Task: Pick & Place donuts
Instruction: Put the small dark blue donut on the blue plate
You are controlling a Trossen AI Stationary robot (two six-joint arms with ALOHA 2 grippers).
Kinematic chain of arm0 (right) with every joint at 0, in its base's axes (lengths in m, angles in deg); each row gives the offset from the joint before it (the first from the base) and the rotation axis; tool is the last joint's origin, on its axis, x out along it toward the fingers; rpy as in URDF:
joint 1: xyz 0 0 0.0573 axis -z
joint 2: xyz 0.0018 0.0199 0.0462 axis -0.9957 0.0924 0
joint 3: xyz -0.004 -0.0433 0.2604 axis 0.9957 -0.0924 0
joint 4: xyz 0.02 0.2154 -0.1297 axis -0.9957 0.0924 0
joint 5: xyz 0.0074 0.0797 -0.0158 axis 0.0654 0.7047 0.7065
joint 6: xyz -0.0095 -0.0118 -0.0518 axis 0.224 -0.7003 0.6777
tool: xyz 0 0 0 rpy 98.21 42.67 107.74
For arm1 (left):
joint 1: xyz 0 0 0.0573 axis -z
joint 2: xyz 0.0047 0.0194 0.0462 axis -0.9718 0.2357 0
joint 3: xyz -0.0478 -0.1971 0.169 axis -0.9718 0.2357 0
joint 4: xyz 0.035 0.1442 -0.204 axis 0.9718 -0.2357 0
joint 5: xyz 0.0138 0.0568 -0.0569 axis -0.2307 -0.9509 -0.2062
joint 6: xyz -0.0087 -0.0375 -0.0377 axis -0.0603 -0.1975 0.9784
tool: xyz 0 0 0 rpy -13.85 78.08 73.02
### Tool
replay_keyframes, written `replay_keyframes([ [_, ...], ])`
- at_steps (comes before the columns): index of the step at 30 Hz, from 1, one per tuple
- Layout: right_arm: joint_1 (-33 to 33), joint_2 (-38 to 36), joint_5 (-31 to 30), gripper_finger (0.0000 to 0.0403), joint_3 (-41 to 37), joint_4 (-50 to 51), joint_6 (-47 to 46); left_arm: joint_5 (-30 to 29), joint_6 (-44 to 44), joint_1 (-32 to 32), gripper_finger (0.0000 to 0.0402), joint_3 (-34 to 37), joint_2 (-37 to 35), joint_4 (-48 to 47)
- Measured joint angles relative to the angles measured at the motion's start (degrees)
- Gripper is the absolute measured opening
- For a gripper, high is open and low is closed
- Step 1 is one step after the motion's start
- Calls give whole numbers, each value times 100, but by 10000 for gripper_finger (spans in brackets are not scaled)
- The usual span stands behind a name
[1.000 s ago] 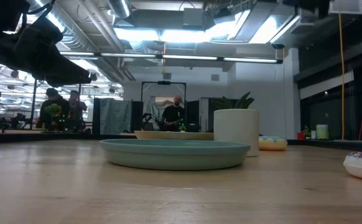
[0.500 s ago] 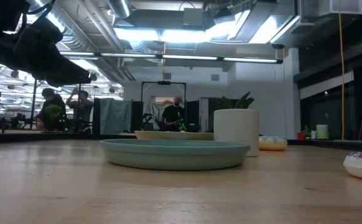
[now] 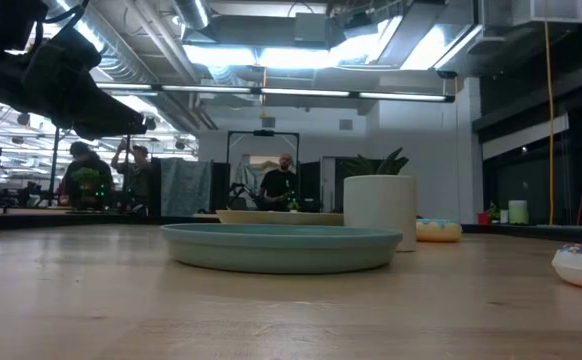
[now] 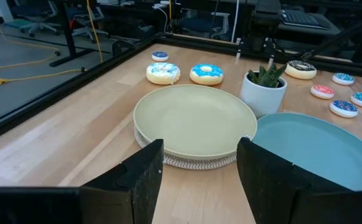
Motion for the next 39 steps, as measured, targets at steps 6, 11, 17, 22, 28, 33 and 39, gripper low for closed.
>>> replay_keyframes([
  [6, 473, 371, -168, 232, 377, 532, -620, 0, 0, 2, 196, 0, -2, 0],
  [11, 915, 657, -1, 232, 671, 1100, -1039, 0, 0, 2, 196, -2, 0, 0],
  [17, 1181, 888, 5, 232, 721, 1221, -1210, 0, 0, 1, 196, -1, -1, 0],
  [22, 1384, 1085, 38, 232, 721, 1696, -1931, 0, 0, 2, 196, 0, -62, -4],
  [28, 1788, 1489, 630, 232, 721, 2264, -2588, 0, 0, 2, 196, 0, -478, 0],
  [33, 2191, 1856, 1147, 232, 721, 2434, -2719, -2, 0, 0, 196, 0, -845, 13],
  [39, 2813, 2222, 1817, 232, 721, 2736, -3179, 0, 0, 2, 196, -2, -1186, -1],
])
